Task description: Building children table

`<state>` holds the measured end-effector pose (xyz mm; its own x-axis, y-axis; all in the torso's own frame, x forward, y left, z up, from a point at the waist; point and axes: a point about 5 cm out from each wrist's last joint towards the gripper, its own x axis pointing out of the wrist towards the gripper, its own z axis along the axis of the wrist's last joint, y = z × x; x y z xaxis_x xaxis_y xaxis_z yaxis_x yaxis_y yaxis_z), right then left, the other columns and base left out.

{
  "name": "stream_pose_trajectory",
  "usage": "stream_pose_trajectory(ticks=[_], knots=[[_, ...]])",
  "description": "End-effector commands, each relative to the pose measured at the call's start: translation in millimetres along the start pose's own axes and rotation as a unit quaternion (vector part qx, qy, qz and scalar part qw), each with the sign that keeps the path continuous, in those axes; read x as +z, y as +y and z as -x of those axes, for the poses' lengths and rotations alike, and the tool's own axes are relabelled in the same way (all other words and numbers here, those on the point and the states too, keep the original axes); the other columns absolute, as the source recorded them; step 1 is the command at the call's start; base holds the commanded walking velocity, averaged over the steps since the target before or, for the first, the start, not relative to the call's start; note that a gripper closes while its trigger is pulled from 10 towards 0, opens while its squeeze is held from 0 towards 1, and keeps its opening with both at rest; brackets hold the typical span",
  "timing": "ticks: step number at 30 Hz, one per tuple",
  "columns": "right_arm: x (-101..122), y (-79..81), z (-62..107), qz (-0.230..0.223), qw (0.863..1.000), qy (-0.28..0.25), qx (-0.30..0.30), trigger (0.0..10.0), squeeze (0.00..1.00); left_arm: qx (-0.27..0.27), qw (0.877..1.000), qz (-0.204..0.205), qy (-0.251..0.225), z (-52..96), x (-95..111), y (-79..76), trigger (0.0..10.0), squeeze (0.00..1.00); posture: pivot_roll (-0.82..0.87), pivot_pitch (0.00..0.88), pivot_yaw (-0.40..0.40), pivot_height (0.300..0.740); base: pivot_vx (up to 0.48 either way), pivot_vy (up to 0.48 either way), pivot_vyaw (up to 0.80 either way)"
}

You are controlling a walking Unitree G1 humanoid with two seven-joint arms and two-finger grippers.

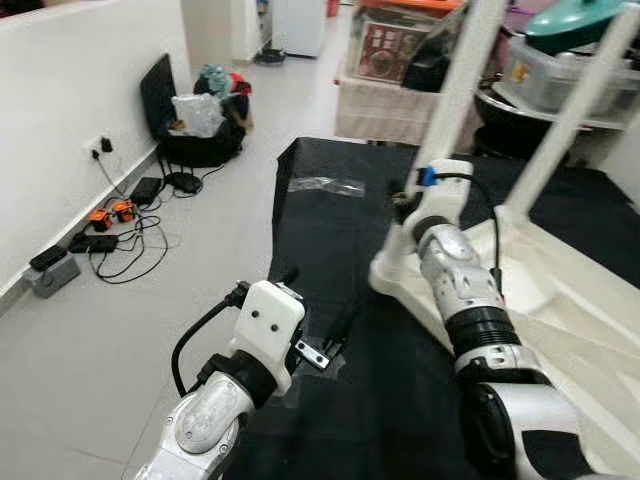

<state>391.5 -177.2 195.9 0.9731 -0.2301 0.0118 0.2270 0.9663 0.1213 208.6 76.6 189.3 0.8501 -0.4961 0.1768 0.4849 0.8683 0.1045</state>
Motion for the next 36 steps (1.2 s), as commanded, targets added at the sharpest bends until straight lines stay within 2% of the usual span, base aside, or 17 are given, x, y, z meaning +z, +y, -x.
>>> stream_pose_trajectory(ticks=[1, 4, 5, 7, 8, 15, 16, 20, 21, 22, 23, 25, 27, 28, 29, 31, 36], knots=[[-6.0, -16.2, 3.9, 0.003, 0.998, 0.011, -0.069, 0.0, 0.0, -0.002, 1.0, 0.001, 0.004, 0.5, -1.8, -1.5, 10.0, 0.0, 0.09, 0.001, -0.101, 0.74, 0.0, 0.0, 0.0], [-5.7, -0.4, 9.6, -0.025, 0.997, 0.009, -0.077, 0.4, 0.0, -0.003, 1.0, 0.001, 0.005, 0.7, -2.1, -1.9, 10.0, 0.0, 0.09, 0.0, -0.101, 0.74, 0.0, 0.0, 0.0], [-5.6, 6.9, 9.0, -0.025, 0.998, 0.01, -0.058, 9.8, 0.0, -0.003, 1.0, 0.001, 0.005, 0.8, -2.3, -2.5, 10.0, 0.0, 0.09, 0.0, -0.102, 0.74, 0.0, 0.0, 0.0], [-4.6, 13.2, 8.5, -0.025, 0.999, 0.008, -0.042, 10.0, 0.0, -0.004, 1.0, 0.002, 0.005, 0.9, -2.5, -2.8, 10.0, 0.0, 0.09, 0.0, -0.102, 0.74, 0.0, 0.0, 0.0], [-2.1, 19.0, 8.2, -0.022, 1.0, 0.0, -0.022, 10.0, 1.0, -0.004, 1.0, 0.001, 0.006, 1.0, -2.8, -2.9, 10.0, 0.0, 0.09, 0.0, -0.105, 0.74, 0.0, 0.0, 0.0], [12.3, 33.9, 7.9, -0.015, 0.998, -0.036, 0.04, 10.0, 1.0, -0.003, 1.0, 0.002, 0.006, 0.9, -3.0, -3.0, 10.0, 0.0, 0.09, 0.0, -0.107, 0.74, 0.0, 0.0, 0.0], [19.6, 43.0, 2.5, 0.003, 0.991, -0.028, 0.132, 10.0, 0.0, -0.003, 1.0, 0.001, 0.005, 0.7, -2.8, -2.6, 10.0, 0.0, 0.09, 0.0, -0.106, 0.74, 0.0, 0.0, 0.0], [21.9, 46.2, 0.1, 0.009, 0.98, -0.008, 0.197, 10.0, 0.0, -0.002, 1.0, 0.0, 0.004, 0.6, -2.6, -1.9, 10.0, 0.0, 0.09, 0.0, -0.106, 0.74, 0.0, 0.0, 0.0], [21.1, 46.8, -0.3, 0.018, 0.965, 0.012, 0.26, 10.0, 0.0, -0.002, 1.0, 0.0, 0.004, 0.5, -2.6, -1.8, 10.0, 0.0, 0.09, 0.0, -0.107, 0.74, 0.0, 0.0, 0.0], [21.1, 46.8, -0.3, 0.018, 0.965, 0.012, 0.26, 10.0, 0.0, -0.002, 1.0, 0.0, 0.004, 0.5, -2.6, -1.8, 10.0, 0.0, 0.09, 0.0, -0.107, 0.74, 0.0, 0.0, 0.0], [20.4, 46.4, 0.3, 0.023, 0.954, 0.026, 0.298, 10.0, 0.0, -0.002, 1.0, 0.0, 0.004, 0.3, -2.6, -1.8, 10.0, 0.0, 0.09, 0.0, -0.109, 0.74, 0.0, 0.0, 0.0], [16.0, 43.3, 10.8, 0.029, 0.898, 0.043, 0.438, 10.0, 0.0, -0.003, 1.0, 0.0, 0.002, -0.3, -2.3, -2.4, 10.0, 0.0, 0.1, 0.0, -0.113, 0.74, 0.0, 0.0, 0.0], [14.1, 40.3, 19.1, 0.028, 0.858, 0.042, 0.511, 10.0, 0.0, -0.002, 1.0, 0.0, 0.002, -0.8, -2.1, -2.6, 10.0, 0.0, 0.1, 0.0, -0.115, 0.74, 0.0, 0.0, 0.0], [13.1, 38.8, 21.3, 0.03, 0.846, 0.041, 0.531, 10.0, 0.0, -0.002, 1.0, 0.0, 0.002, -0.8, -2.0, -2.6, 10.0, 0.0, 0.1, 0.0, -0.115, 0.74, 0.0, 0.0, 0.0], [13.1, 38.8, 21.3, 0.03, 0.846, 0.041, 0.531, 10.0, 0.0, -0.002, 1.0, 0.0, 0.002, -0.8, -2.0, -2.6, 10.0, 0.0, 0.1, 0.0, -0.115, 0.74, 0.0, 0.0, 0.0], [12.5, 38.4, 26.9, 0.016, 0.81, 0.034, 0.585, 10.0, 0.0, -0.001, 1.0, -0.001, 0.001, -0.8, -1.6, -1.5, 10.0, 0.0, 0.1, 0.0, -0.113, 0.74, 0.0, 0.0, 0.0], [10.4, 41.3, 27.2, -0.003, 0.789, 0.042, 0.613, 10.0, 0.0, -0.001, 1.0, -0.002, 0.0, -0.9, -1.2, -0.7, 10.0, 0.0, 0.1, 0.0, -0.107, 0.74, 0.0, 0.0, 0.0]])
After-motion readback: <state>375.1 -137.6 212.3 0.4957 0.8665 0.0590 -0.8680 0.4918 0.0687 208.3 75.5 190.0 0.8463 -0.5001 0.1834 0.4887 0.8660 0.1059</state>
